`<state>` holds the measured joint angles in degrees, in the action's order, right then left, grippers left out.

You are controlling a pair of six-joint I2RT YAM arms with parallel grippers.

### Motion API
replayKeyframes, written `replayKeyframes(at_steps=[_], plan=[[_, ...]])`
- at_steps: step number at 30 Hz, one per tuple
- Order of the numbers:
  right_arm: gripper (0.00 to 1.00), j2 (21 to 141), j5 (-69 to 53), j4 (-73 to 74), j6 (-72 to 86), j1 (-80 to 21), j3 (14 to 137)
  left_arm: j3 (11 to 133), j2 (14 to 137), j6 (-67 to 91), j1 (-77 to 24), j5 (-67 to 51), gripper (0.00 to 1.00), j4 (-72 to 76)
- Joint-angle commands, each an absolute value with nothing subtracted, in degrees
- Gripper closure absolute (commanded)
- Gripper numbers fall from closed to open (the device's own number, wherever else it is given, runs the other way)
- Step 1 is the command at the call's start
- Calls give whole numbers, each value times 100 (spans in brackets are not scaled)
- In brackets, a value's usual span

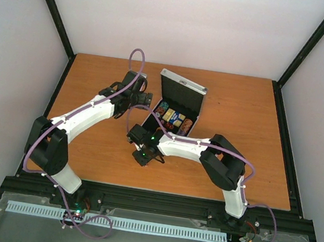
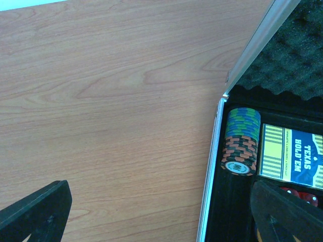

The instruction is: Pack up texas hold em set

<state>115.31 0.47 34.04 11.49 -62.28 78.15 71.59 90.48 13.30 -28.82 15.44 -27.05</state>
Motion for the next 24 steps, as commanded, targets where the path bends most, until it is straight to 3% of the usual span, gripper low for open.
replayKeyframes(at_steps=[1, 13, 24], plan=[[87, 11375, 376, 3532, 1176, -6241, 7754, 7242, 8927, 1308, -2905, 1562, 0, -2671], [90, 9852, 884, 3463, 1238, -5361, 7112, 7241, 8982, 1296, -2903, 1561, 0, -2637], [91, 10660, 717, 3047, 843, -4007, 7446, 7255, 9009, 1284, -2902, 1549, 0, -2654]])
